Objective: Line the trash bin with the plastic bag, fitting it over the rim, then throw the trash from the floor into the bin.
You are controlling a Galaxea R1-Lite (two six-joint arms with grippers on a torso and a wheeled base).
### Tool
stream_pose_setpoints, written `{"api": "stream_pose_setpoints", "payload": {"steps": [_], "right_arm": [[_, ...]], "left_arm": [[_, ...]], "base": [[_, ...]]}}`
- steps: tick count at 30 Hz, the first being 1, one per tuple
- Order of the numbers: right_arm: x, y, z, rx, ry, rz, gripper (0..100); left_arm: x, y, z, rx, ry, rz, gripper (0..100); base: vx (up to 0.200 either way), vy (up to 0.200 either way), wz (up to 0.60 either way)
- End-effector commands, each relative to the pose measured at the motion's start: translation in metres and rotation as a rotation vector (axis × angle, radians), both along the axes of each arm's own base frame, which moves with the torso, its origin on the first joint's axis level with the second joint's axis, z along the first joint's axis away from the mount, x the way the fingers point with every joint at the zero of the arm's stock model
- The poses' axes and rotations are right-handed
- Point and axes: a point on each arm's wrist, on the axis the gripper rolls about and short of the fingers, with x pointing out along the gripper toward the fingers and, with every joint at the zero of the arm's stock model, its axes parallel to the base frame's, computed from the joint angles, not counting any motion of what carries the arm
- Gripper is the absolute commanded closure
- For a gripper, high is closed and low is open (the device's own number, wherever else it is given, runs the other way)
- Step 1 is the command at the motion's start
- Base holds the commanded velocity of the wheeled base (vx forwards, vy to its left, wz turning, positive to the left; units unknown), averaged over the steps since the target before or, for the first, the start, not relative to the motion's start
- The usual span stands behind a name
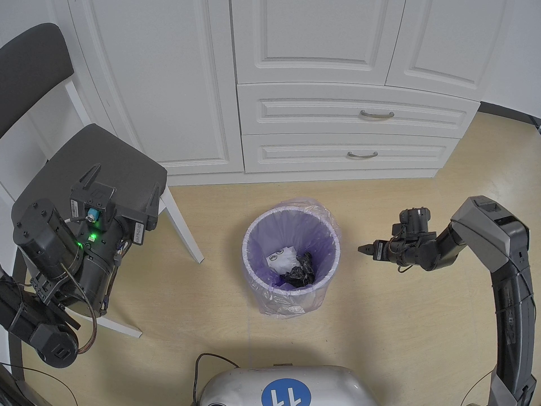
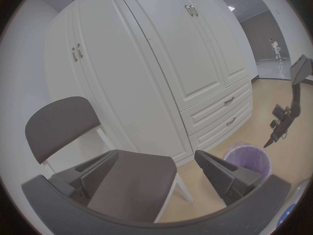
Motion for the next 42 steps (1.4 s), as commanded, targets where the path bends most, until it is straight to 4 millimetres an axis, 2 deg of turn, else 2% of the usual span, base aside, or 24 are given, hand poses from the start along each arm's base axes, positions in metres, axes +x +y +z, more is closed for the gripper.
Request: {"api": "stream_pose_setpoints", "payload": {"steps": [1, 5, 9, 13, 16, 21, 22, 24, 26, 27, 28, 32, 36, 39, 40, 42], "right_arm": [[-0.056, -0.012, 0.084, 0.072, -0.255, -0.051, 0], [-0.092, -0.008, 0.107, 0.075, -0.384, -0.045, 0], [-0.114, -0.008, 0.126, 0.044, -0.509, -0.078, 0], [-0.136, -0.012, 0.145, -0.012, -0.693, -0.129, 0], [-0.162, -0.015, 0.157, -0.041, -0.770, -0.122, 0], [-0.213, -0.022, 0.182, -0.063, -0.810, -0.130, 0], [-0.215, -0.023, 0.182, -0.064, -0.810, -0.132, 0], [-0.236, -0.031, 0.195, -0.067, -0.855, -0.160, 0], [-0.239, -0.033, 0.197, -0.070, -0.861, -0.168, 0], [-0.260, -0.042, 0.204, -0.080, -0.887, -0.200, 0], [-0.264, -0.043, 0.204, -0.081, -0.890, -0.203, 0], [-0.307, -0.050, 0.207, -0.079, -0.923, -0.236, 0], [-0.340, -0.050, 0.208, -0.041, -0.966, -0.253, 0], [-0.361, -0.052, 0.217, 0.005, -1.030, -0.315, 0], [-0.363, -0.052, 0.218, 0.006, -1.031, -0.317, 0], [-0.381, -0.052, 0.218, 0.004, -1.028, -0.322, 0]], "left_arm": [[0.020, 0.026, 0.000, 0.035, -0.001, 0.139, 0], [0.015, 0.041, 0.006, 0.031, -0.013, 0.228, 0], [0.005, 0.065, 0.013, 0.016, -0.025, 0.348, 0], [-0.009, 0.091, 0.029, 0.002, -0.073, 0.447, 0], [-0.022, 0.104, 0.044, -0.014, -0.137, 0.504, 0], [-0.057, 0.108, 0.058, -0.032, -0.192, 0.519, 0], [-0.057, 0.108, 0.058, -0.032, -0.191, 0.519, 0], [-0.080, 0.112, 0.061, -0.039, -0.196, 0.533, 0], [-0.083, 0.112, 0.061, -0.041, -0.199, 0.533, 0], [-0.101, 0.112, 0.065, -0.051, -0.220, 0.533, 0], [-0.104, 0.112, 0.066, -0.053, -0.226, 0.533, 0], [-0.138, 0.113, 0.071, -0.101, -0.259, 0.520, 0], [-0.167, 0.113, 0.066, -0.163, -0.255, 0.501, 0], [-0.192, 0.113, 0.061, -0.180, -0.243, 0.480, 0], [-0.194, 0.113, 0.060, -0.180, -0.243, 0.478, 0], [-0.215, 0.113, 0.058, -0.183, -0.230, 0.468, 0]], "base": [[0.000, 0.000, 0.00], [0.000, 0.000, 0.00], [0.000, 0.000, 0.00], [0.000, 0.000, 0.00], [0.000, 0.000, 0.00], [0.000, 0.000, 0.00], [0.000, 0.000, 0.00], [0.000, 0.000, 0.00], [0.000, 0.000, 0.00], [0.000, 0.000, 0.00], [0.000, 0.000, 0.00], [0.000, 0.000, 0.00], [0.000, 0.000, 0.00], [0.000, 0.000, 0.00], [0.000, 0.000, 0.00], [0.000, 0.000, 0.00]]}}
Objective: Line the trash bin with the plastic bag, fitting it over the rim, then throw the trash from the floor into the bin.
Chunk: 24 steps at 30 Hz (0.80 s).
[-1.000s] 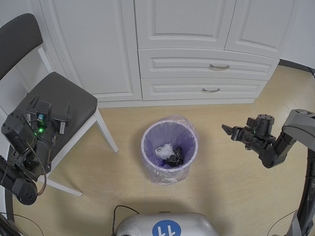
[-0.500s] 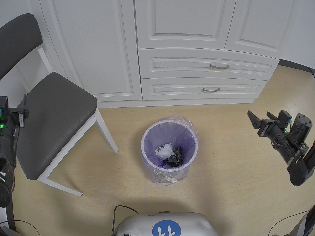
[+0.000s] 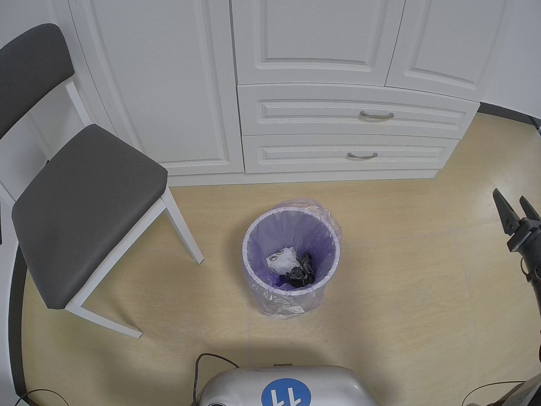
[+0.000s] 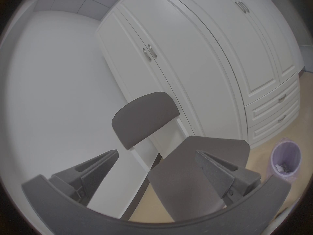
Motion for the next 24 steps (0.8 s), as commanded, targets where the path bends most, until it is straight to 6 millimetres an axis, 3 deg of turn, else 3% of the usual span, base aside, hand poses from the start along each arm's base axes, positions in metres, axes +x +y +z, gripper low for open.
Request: {"api": "stream_pose_setpoints", "payload": {"steps": [1, 4, 6, 7, 10, 11, 13, 15, 24], "right_arm": [[-0.062, -0.003, 0.011, 0.044, -0.116, -0.038, 0], [-0.089, -0.004, 0.013, 0.044, -0.136, -0.033, 0], [-0.089, -0.004, 0.013, 0.044, -0.136, -0.033, 0], [-0.115, -0.004, 0.011, 0.058, -0.150, -0.032, 0], [-0.137, -0.005, 0.003, 0.082, -0.168, -0.027, 0], [-0.163, -0.005, -0.009, 0.093, -0.220, -0.011, 0], [-0.168, -0.005, -0.012, 0.091, -0.226, -0.009, 0], [-0.190, -0.005, -0.028, 0.093, -0.243, -0.011, 0], [-0.184, -0.005, -0.053, 0.105, -0.141, -0.026, 0]], "left_arm": [[-0.069, 0.001, 0.004, -0.040, -0.148, -0.032, 0], [-0.088, 0.001, 0.003, -0.081, -0.158, -0.035, 0], [-0.088, 0.001, 0.003, -0.081, -0.158, -0.035, 0], [-0.100, 0.001, 0.002, -0.099, -0.174, -0.026, 0], [-0.107, 0.001, -0.001, -0.100, -0.187, -0.012, 0], [-0.111, 0.000, -0.003, -0.098, -0.203, -0.005, 0], [-0.112, 0.000, -0.003, -0.098, -0.206, -0.004, 0], [-0.115, 0.000, -0.004, -0.097, -0.214, 0.005, 0], [-0.125, -0.003, -0.019, -0.140, -0.216, 0.029, 0]], "base": [[0.000, 0.000, 0.00], [0.000, 0.000, 0.00], [0.000, 0.000, 0.00], [0.000, 0.000, 0.00], [0.000, 0.000, 0.00], [0.000, 0.000, 0.00], [0.000, 0.000, 0.00], [0.000, 0.000, 0.00], [0.000, 0.000, 0.00]]}}
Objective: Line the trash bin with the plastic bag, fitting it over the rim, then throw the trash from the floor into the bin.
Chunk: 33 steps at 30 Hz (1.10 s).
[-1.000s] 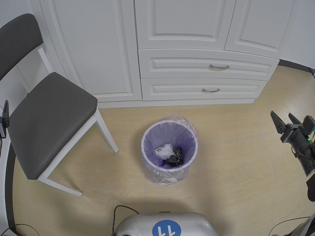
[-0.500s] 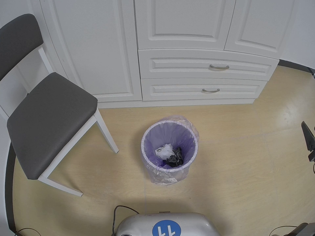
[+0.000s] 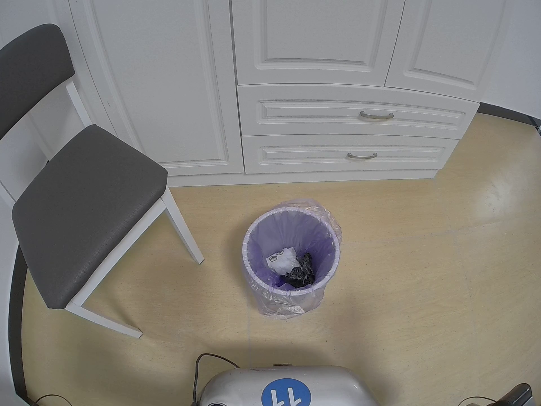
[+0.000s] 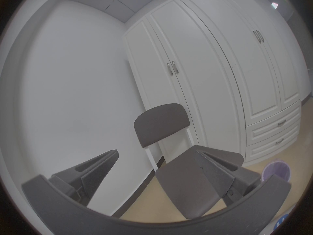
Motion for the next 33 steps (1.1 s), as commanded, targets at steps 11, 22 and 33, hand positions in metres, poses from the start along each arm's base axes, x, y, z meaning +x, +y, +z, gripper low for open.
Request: {"api": "stream_pose_setpoints", "payload": {"steps": [11, 22, 33], "right_arm": [[-0.019, 0.000, -0.036, -0.036, -0.028, -0.014, 0], [-0.015, 0.001, -0.059, -0.078, 0.196, 0.013, 0], [-0.014, 0.001, -0.062, -0.140, 0.231, 0.003, 0]], "left_arm": [[-0.020, -0.004, -0.055, -0.242, -0.065, -0.037, 0], [-0.009, -0.005, -0.104, -0.220, 0.053, -0.381, 0], [0.001, -0.005, -0.135, -0.237, 0.182, -0.397, 0]], "base": [[0.000, 0.000, 0.00], [0.000, 0.000, 0.00], [0.000, 0.000, 0.00]]}}
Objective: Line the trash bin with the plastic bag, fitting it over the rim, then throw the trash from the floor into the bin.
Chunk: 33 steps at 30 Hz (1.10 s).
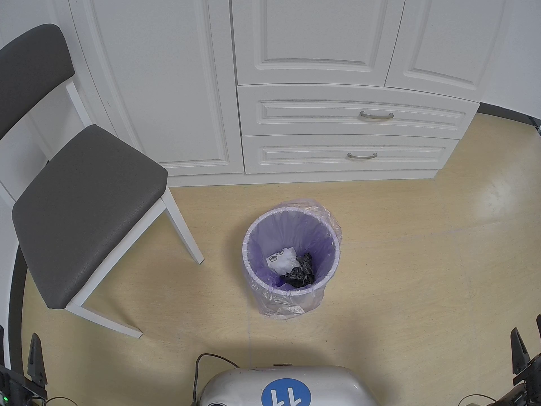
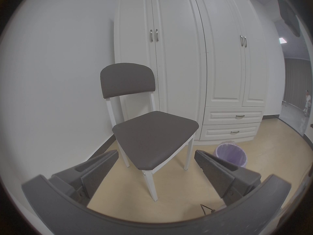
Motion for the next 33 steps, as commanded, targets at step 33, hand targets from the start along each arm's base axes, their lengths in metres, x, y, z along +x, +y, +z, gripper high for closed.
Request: {"api": "stream_pose_setpoints", "payload": {"steps": [33], "right_arm": [[0.0008, 0.0010, -0.0119, -0.124, 0.076, 0.042, 0]], "left_arm": [[0.0014, -0.0053, -0.0151, 0.018, 0.078, -0.238, 0]], "base": [[0.000, 0.000, 0.00]]}}
